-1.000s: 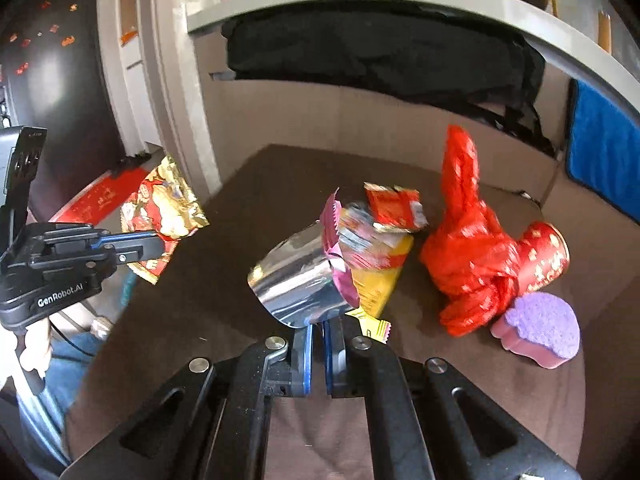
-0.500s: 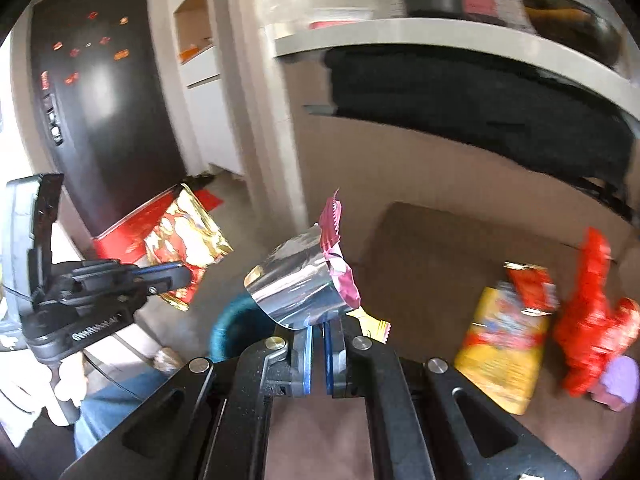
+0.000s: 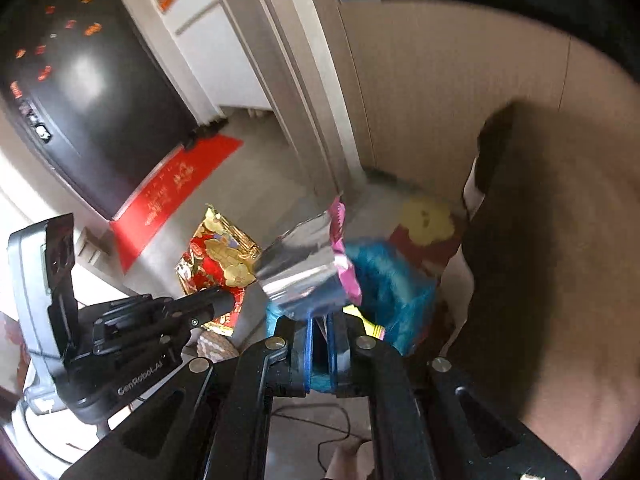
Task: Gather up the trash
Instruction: 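Carry both snack bags over the blue bin and open both tools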
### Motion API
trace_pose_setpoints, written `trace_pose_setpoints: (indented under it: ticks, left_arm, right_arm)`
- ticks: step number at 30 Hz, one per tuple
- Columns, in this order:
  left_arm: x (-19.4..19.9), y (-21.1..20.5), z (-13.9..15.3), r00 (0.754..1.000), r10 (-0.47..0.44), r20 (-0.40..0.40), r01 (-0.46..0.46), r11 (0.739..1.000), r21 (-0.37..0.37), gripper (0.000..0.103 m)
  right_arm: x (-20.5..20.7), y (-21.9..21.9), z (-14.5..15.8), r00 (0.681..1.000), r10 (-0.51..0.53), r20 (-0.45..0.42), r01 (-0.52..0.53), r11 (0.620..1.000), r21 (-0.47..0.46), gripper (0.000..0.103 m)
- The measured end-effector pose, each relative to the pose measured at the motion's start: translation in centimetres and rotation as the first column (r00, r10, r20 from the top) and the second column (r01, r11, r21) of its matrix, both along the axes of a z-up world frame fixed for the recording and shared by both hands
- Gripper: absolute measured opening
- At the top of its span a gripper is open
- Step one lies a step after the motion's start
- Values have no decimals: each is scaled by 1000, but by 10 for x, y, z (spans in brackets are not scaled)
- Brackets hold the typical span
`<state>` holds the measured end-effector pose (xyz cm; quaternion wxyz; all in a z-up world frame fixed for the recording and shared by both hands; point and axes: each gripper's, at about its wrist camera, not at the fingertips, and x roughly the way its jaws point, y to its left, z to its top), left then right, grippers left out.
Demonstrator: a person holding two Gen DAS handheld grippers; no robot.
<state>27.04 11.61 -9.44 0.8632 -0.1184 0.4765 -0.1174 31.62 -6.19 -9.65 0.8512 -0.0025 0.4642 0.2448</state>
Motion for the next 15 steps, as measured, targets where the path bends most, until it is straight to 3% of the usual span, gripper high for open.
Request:
trace_pose_setpoints:
  ticks: [7,11,15]
  left_arm:
    - [22,5,-46,996,-34,-80,31,999,-38,7]
    - [31,10,-58,994,-55,-90,49,997,-68,41]
    - [35,15,-64,994,-56,-95,46,993,-108,46]
  right_arm:
    - [38,18,-52,992,-24,-123,22,1000,-18,12]
    - [45,21,-67,988,-34,-153,34,999,-3,27]
    - [51,17,-70,985,-62,-159,64,998,4,33]
